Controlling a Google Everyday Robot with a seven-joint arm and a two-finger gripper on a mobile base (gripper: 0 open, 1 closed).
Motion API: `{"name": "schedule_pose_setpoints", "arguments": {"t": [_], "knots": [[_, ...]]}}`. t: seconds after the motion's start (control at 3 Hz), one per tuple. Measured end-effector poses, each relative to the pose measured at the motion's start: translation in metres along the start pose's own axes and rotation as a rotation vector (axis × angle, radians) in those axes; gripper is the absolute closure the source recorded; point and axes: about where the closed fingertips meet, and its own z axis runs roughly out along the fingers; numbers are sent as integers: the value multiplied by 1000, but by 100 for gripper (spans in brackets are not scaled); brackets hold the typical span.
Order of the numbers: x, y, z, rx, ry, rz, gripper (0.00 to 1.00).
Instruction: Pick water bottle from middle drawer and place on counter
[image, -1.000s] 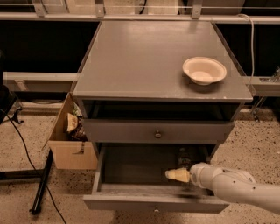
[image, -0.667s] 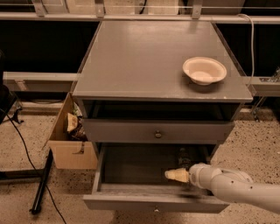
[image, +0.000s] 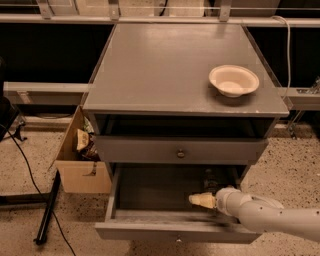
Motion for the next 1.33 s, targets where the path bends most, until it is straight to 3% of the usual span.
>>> {"name": "schedule_pose_setpoints", "arguments": {"t": [1.33], "knots": [[20, -6, 49, 55, 25, -23, 0]]}}
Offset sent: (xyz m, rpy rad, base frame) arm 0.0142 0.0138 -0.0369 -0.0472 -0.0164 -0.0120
